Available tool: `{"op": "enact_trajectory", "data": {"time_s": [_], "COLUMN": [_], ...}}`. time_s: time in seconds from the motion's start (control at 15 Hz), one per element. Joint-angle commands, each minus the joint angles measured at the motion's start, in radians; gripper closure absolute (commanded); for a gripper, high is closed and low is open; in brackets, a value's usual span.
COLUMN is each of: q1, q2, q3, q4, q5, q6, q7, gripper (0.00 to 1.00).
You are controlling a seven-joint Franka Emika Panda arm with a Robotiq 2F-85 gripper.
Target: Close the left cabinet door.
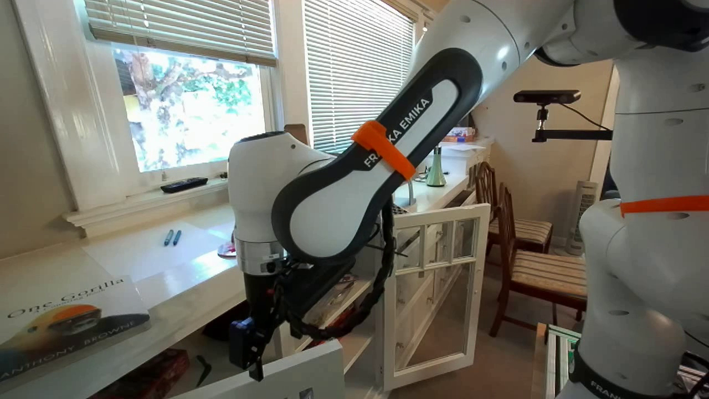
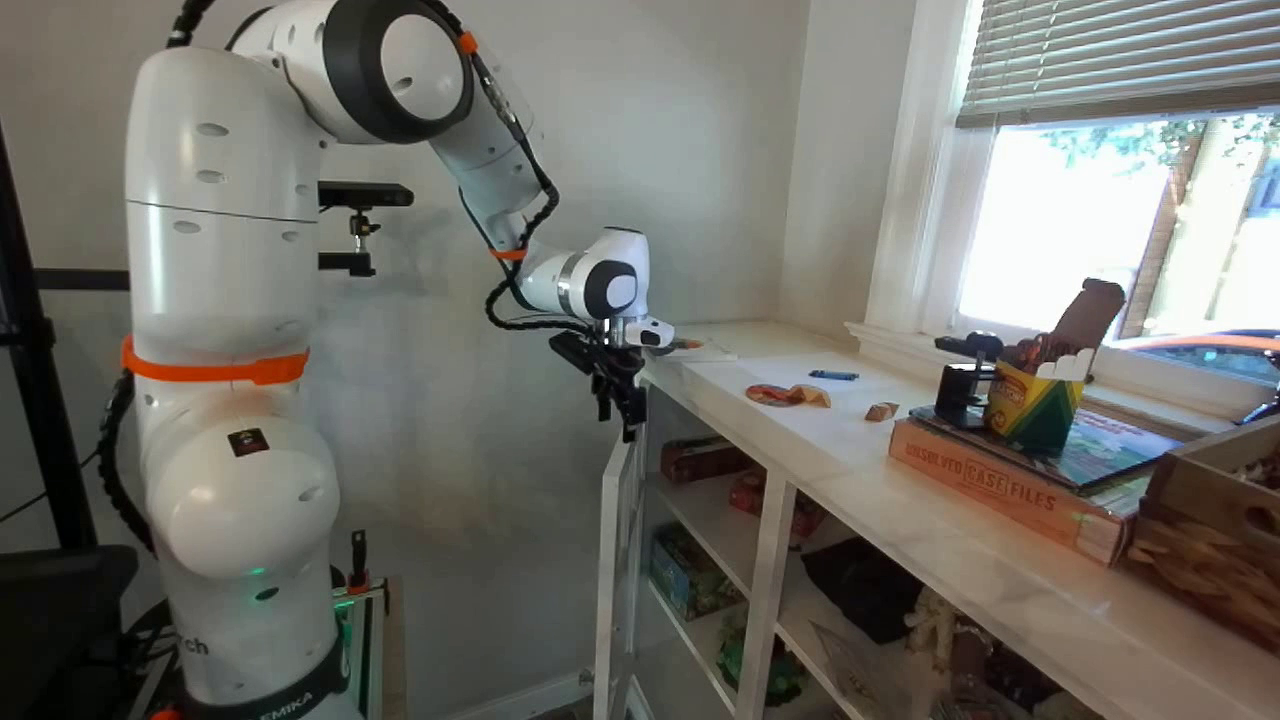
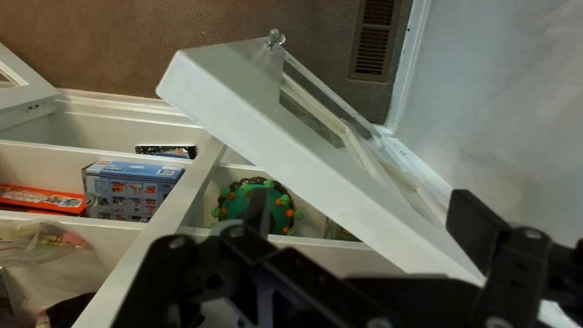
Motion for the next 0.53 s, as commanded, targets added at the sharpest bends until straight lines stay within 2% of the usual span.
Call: {"op": "enact_trajectory", "data": {"time_s": [0.0,0.2,0.47], "q1": [-0.023,-0.027,-0.026], "q2": [-0.011,0.001,0.016], "q3": [0.024,0.029,0.029], "q4": [-0.029,-0.031,-0.033], "q5": [0.118,0.162,0.147], "q6": [0.024,0.024,0.027], "q7": [-0.119,-0.222,-0.255], "gripper": [0.00,0.00,0.00]}}
